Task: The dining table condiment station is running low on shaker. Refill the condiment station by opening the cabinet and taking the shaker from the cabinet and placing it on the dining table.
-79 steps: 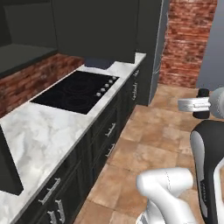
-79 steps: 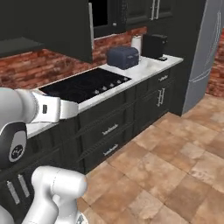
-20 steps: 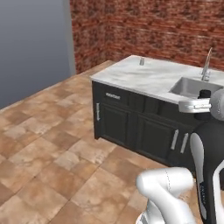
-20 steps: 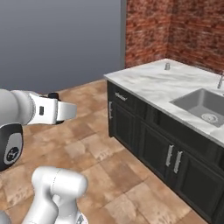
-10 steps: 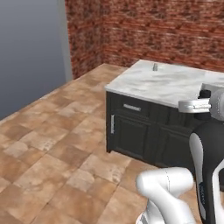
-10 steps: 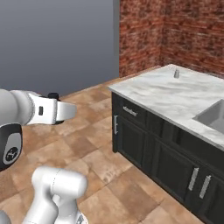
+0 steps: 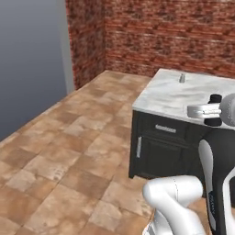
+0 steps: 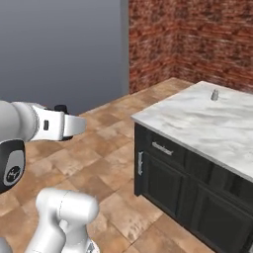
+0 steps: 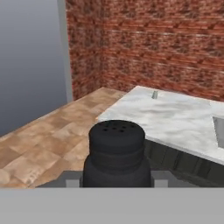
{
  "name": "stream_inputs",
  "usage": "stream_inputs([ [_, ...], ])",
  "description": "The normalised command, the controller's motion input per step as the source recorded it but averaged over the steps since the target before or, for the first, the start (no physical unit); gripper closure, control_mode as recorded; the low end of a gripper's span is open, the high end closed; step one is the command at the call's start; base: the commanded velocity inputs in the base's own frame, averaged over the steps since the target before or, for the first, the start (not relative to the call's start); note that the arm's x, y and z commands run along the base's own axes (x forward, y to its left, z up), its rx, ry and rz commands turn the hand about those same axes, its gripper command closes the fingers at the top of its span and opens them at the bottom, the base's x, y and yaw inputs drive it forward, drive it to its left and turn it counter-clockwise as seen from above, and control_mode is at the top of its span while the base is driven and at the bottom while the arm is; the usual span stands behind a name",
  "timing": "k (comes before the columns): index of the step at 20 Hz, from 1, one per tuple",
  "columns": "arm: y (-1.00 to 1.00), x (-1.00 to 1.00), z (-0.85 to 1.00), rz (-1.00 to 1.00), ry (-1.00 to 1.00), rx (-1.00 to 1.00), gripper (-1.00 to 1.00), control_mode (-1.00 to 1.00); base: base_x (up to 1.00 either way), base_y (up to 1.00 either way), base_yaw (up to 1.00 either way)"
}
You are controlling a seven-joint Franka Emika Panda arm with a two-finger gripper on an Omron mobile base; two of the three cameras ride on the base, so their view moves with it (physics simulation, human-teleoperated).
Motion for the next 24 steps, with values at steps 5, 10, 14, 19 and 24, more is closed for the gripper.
stream_inputs([
  [5, 0.0, 0.0, 0.0, 0.0, 0.0, 0.0, 1.0, 1.0, 1.0, 0.56, -0.21],
  [10, 0.0, 0.0, 0.0, 0.0, 0.0, 0.0, 1.0, 1.0, 1.0, 0.56, -0.22],
  [14, 0.0, 0.0, 0.0, 0.0, 0.0, 0.0, 1.0, 1.0, 1.0, 0.58, -0.23],
  [19, 0.0, 0.0, 0.0, 0.0, 0.0, 0.0, 1.0, 1.0, 1.0, 0.59, -0.25],
  [24, 0.0, 0.0, 0.0, 0.0, 0.0, 0.0, 1.0, 1.0, 0.97, 0.68, -0.3],
])
